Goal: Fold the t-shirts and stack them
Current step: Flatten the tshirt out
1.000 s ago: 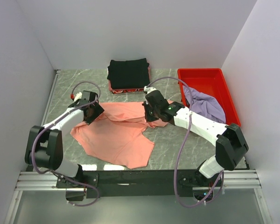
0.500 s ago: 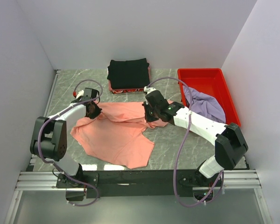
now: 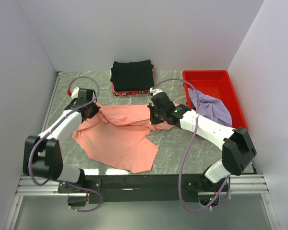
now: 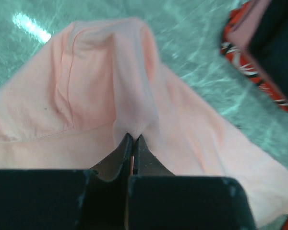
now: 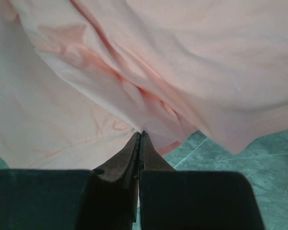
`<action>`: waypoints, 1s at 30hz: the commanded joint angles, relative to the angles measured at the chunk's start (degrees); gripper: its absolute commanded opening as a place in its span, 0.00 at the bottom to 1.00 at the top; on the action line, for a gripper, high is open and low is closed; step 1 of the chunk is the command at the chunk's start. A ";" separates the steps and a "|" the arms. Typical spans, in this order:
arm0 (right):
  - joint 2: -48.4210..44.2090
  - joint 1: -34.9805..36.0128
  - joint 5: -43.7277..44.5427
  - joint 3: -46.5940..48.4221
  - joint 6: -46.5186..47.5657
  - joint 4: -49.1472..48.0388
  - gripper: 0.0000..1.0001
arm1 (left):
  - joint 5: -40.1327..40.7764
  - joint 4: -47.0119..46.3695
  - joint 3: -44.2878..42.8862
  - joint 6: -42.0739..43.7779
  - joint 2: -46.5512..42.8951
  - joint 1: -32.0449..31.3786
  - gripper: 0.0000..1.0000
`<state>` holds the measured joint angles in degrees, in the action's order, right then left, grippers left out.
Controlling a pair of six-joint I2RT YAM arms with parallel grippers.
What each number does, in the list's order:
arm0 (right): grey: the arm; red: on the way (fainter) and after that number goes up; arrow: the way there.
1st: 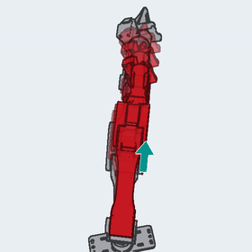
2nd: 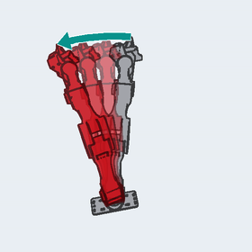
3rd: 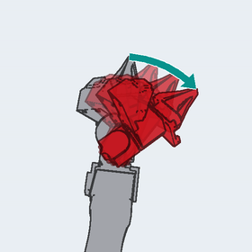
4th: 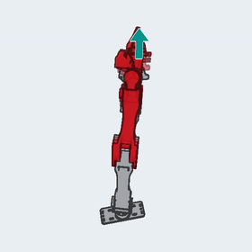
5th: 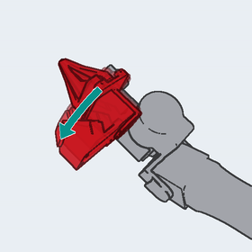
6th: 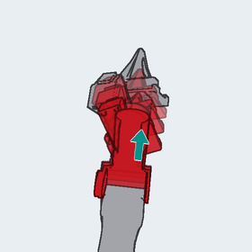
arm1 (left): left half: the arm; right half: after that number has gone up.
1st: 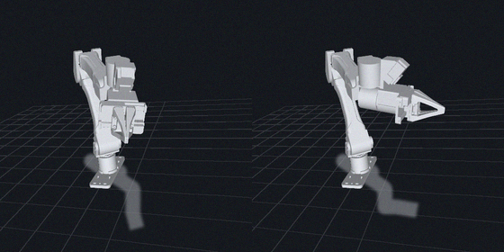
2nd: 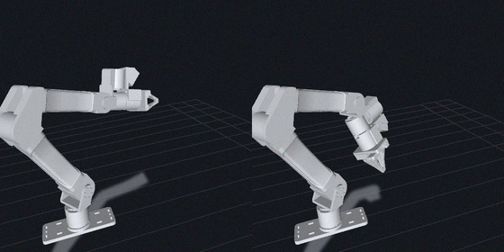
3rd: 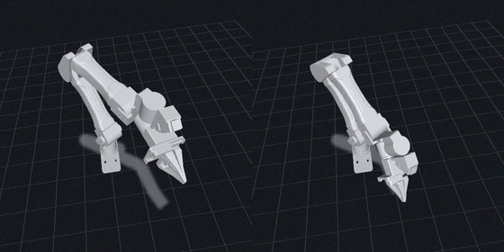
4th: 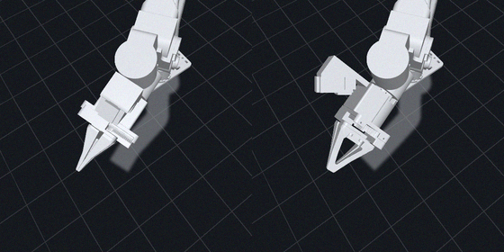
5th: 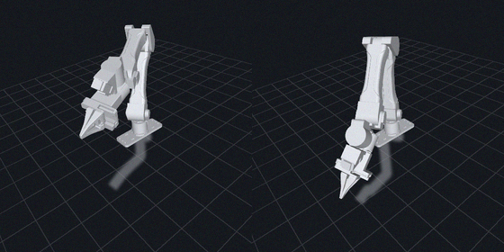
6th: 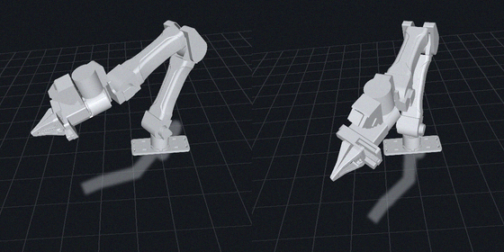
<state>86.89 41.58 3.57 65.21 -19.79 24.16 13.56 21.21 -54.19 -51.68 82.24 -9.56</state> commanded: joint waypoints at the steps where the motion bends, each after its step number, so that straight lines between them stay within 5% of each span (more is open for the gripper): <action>1: -4.53 -0.54 2.66 -0.43 -0.33 -2.98 0.00 | 2.08 -3.45 1.19 2.02 -6.55 0.25 0.01; 18: -21.22 -0.54 9.97 6.16 1.51 -4.21 0.00 | 3.94 -4.87 -1.88 5.63 -31.87 0.25 0.01; 24: -24.05 -0.63 9.61 -0.26 0.28 -1.67 0.00 | -5.03 -1.79 7.51 3.87 -33.54 0.25 0.01; 30: -23.09 -0.62 13.56 -4.04 -0.07 1.15 0.00 | -4.43 0.58 15.34 0.36 -36.79 0.25 0.01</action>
<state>63.40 41.30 13.85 61.82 -19.53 23.86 10.35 20.82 -40.07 -49.21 48.10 -9.56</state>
